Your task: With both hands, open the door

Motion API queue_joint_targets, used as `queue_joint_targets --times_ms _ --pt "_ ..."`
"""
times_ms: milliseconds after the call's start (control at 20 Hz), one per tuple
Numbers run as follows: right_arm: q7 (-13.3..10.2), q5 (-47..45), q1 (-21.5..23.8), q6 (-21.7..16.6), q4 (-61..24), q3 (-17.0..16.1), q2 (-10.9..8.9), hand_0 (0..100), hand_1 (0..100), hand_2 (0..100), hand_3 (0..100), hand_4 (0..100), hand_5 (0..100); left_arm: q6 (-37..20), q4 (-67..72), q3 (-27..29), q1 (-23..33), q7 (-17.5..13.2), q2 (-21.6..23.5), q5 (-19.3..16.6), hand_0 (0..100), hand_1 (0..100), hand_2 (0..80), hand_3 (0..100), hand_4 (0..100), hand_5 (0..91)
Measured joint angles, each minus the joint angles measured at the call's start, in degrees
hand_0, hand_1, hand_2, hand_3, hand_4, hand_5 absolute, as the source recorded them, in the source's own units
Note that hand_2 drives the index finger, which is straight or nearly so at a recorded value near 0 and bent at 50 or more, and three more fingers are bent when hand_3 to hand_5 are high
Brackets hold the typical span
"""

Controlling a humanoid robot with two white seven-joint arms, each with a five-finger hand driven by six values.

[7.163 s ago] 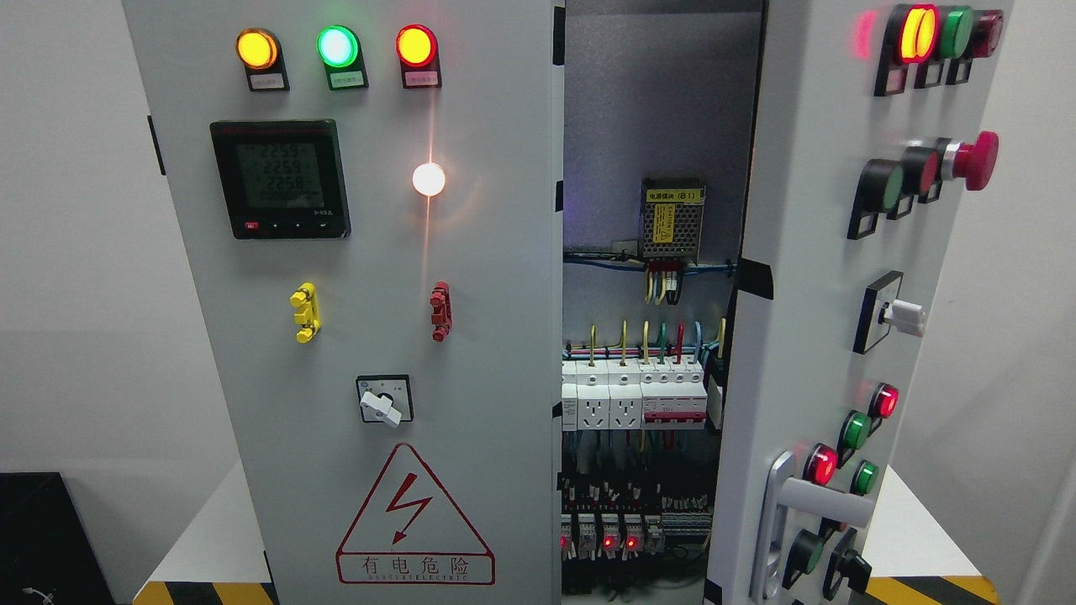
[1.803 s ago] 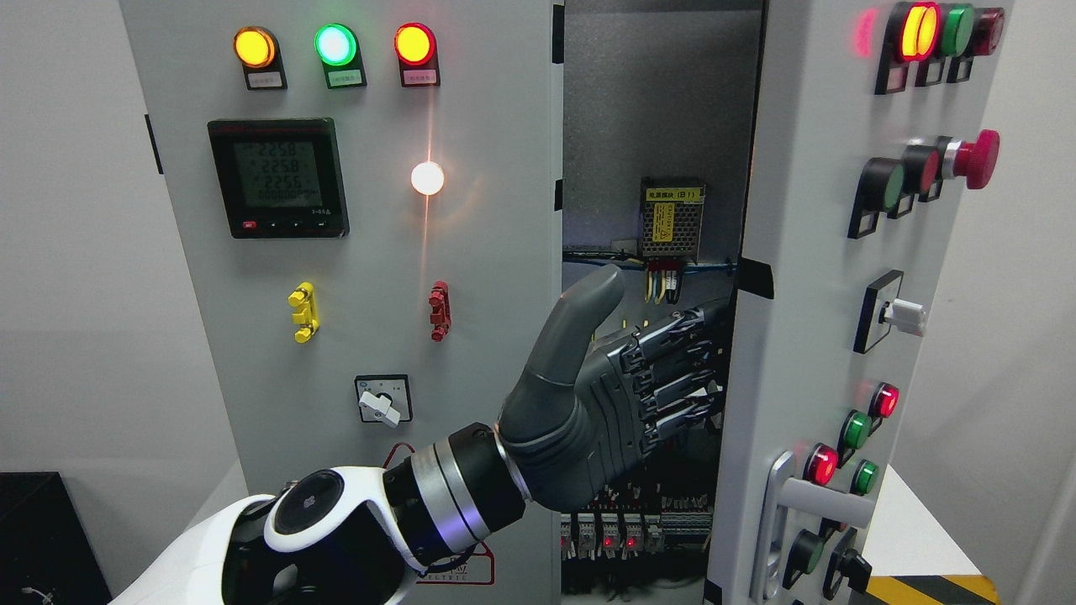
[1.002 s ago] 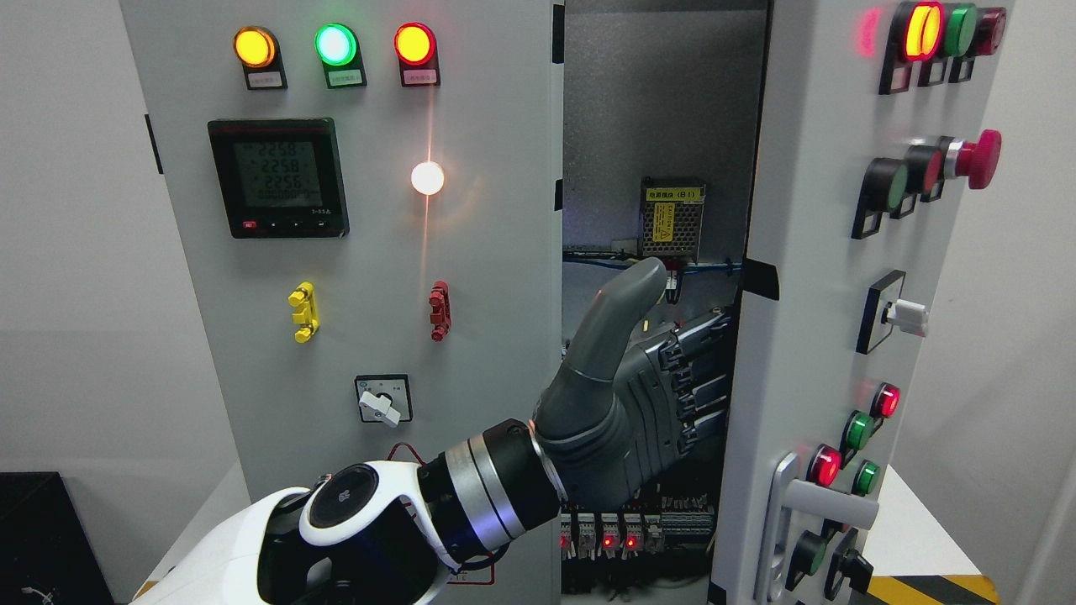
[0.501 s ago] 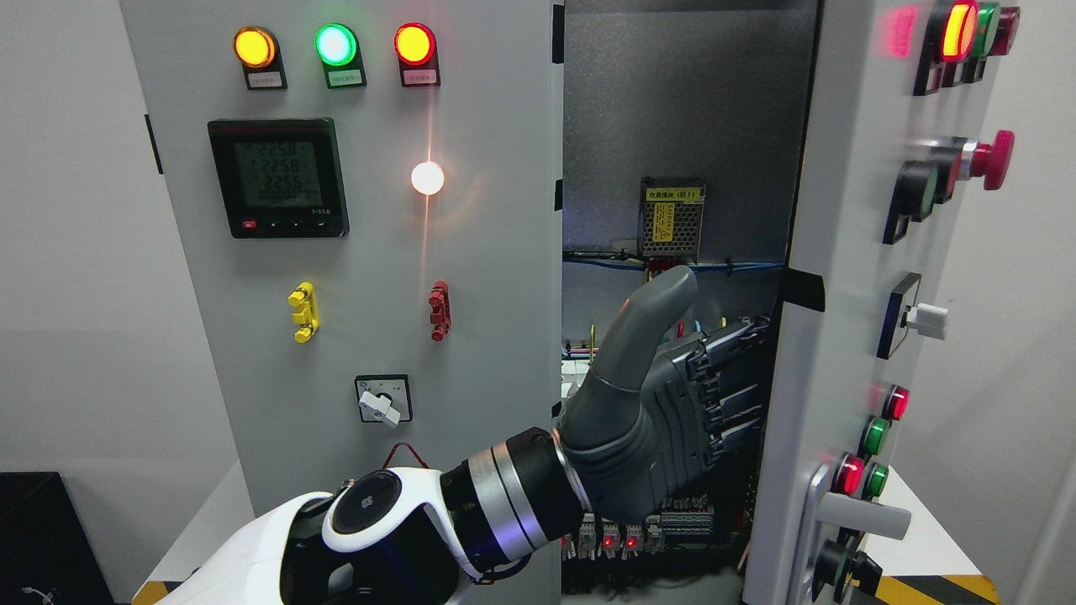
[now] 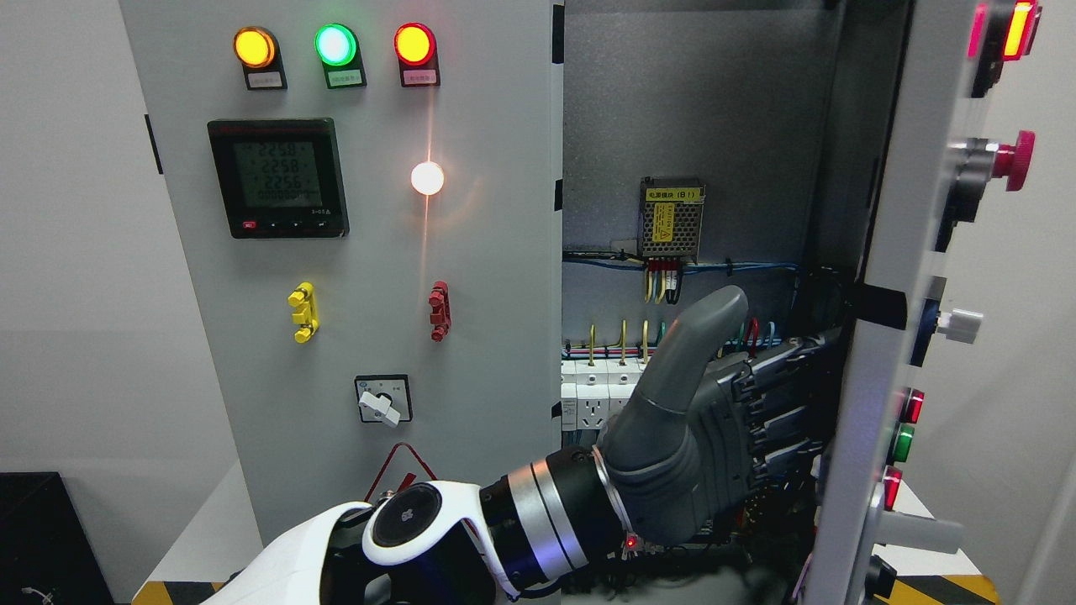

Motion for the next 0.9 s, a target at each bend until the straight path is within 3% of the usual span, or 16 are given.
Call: queue_joint_targets --times_ms 902 --pt "0.0 0.0 0.0 0.0 0.0 0.0 0.0 19 0 0 0 0 0 1.6 4.1 -0.8 -0.2 0.2 -10.1 -1.1 0 0 0.0 0 0 0.0"
